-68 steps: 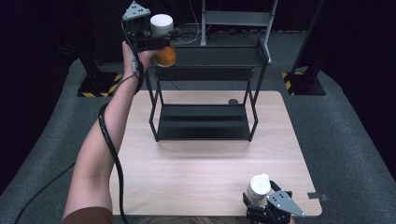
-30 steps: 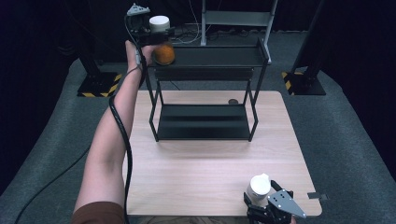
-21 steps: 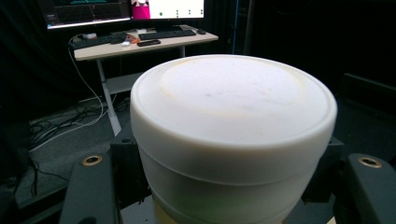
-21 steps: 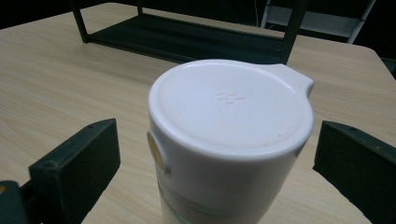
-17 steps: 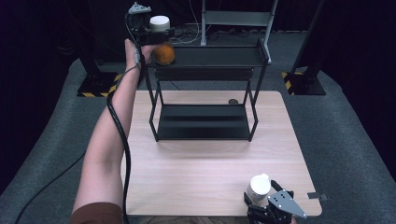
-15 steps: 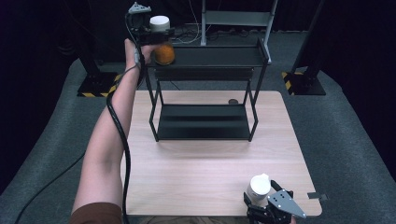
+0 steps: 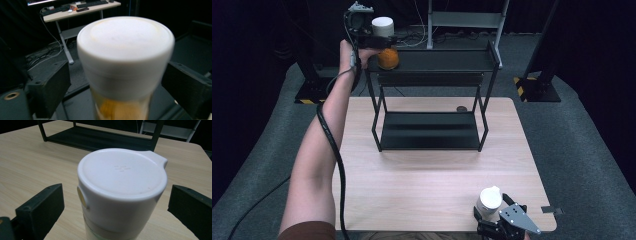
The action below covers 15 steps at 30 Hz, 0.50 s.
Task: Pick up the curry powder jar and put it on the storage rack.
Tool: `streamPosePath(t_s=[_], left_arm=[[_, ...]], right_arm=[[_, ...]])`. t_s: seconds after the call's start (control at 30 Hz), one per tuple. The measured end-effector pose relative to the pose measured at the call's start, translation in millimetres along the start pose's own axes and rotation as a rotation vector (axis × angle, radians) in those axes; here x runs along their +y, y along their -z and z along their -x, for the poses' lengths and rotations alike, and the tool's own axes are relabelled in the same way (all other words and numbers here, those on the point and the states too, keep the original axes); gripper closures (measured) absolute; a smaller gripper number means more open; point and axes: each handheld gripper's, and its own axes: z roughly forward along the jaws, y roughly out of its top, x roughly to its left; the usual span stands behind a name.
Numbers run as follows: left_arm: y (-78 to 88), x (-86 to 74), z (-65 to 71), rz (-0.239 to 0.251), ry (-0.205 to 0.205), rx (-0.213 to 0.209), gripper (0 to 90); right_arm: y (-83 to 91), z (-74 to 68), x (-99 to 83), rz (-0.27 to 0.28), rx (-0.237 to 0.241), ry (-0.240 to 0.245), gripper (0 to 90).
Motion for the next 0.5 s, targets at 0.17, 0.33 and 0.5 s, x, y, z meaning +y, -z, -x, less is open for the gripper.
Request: streamPosePath(t_s=[0.17,0.33,0.5], left_arm=[[23.6,4.9,5.3,-0.072,-0.110,0.005,1.2],[44.3,-6.7,7.3,-0.121,-0.173,-0.027,0.2],[58.0,-30.2,14.7,-0.173,-0.236,-0.058,0.1]], right_arm=[[1.6,1.4,-1.2,0.013,-0.003,-0.009,0.0],[0.5,0.0,0.1,0.012,0.000,-0.005,0.0],[-0.8,-0.5,0.8,0.007,0.002,-0.004,0.0]])
